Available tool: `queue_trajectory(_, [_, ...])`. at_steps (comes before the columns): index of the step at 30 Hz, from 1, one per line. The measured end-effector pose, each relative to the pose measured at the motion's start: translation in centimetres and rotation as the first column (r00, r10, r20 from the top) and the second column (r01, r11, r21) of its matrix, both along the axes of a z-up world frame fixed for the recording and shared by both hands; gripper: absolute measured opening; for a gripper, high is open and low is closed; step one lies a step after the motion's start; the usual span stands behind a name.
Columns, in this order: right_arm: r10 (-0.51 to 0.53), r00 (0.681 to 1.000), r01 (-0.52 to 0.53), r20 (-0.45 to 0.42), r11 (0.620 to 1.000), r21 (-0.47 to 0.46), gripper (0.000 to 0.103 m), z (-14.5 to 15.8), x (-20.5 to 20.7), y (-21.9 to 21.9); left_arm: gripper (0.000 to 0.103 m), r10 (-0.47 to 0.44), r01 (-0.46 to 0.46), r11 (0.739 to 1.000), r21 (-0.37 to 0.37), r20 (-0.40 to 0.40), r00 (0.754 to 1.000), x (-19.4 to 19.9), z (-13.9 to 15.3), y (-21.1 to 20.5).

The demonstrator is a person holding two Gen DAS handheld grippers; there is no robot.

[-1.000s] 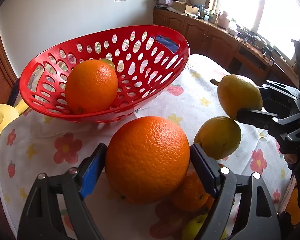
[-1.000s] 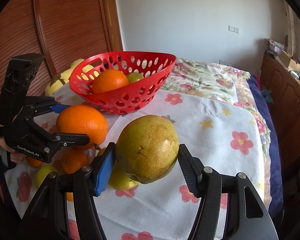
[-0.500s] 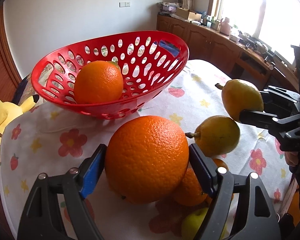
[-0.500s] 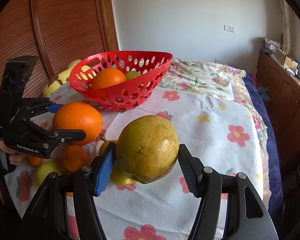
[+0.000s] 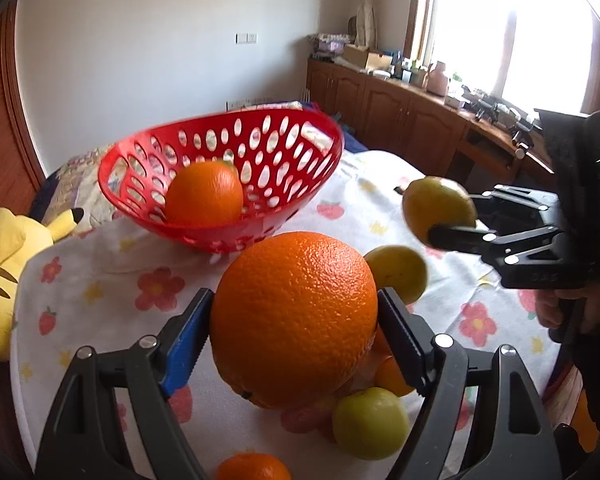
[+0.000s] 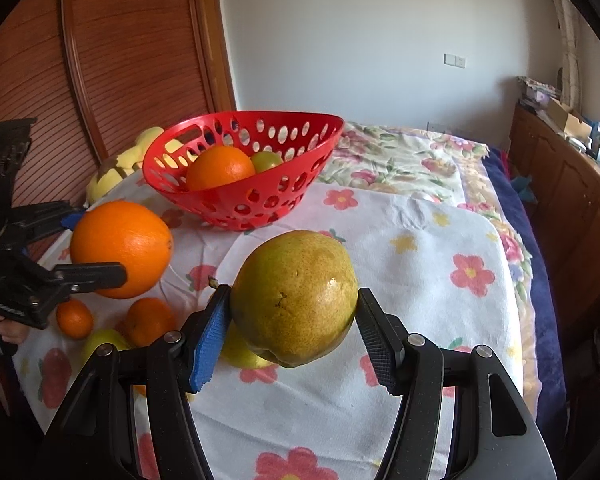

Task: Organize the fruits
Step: 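Lift the yellow pear with the right tool while the left tool lifts the orange, then lower the orange into the red basket with the left tool while the right tool lowers the pear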

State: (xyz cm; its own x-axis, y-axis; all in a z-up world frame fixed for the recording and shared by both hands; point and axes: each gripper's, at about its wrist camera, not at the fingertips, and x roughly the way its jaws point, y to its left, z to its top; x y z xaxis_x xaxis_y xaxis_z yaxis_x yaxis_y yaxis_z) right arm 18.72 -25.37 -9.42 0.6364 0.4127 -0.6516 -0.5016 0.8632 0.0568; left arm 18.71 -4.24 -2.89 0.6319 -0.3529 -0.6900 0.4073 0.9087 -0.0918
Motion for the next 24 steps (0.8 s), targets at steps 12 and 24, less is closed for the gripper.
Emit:
queue_trajectory(12, [0.011, 0.999, -0.012, 0.049, 1.000, 0.017, 0.064, 2.7, -0.5, 0.8, 0.080, -0.003, 0.006, 0.999, -0.034, 0.090, 0.996, -1.3, 4.2, 1.0])
queue_trajectory(24, [0.040, 0.993, -0.045, 0.111, 0.998, 0.038, 0.064, 6.2, 1.0, 1.9, 0.080, 0.037, -0.032, 0.999, -0.039, 0.138, 0.990, 1.7, 6.6, 2.9])
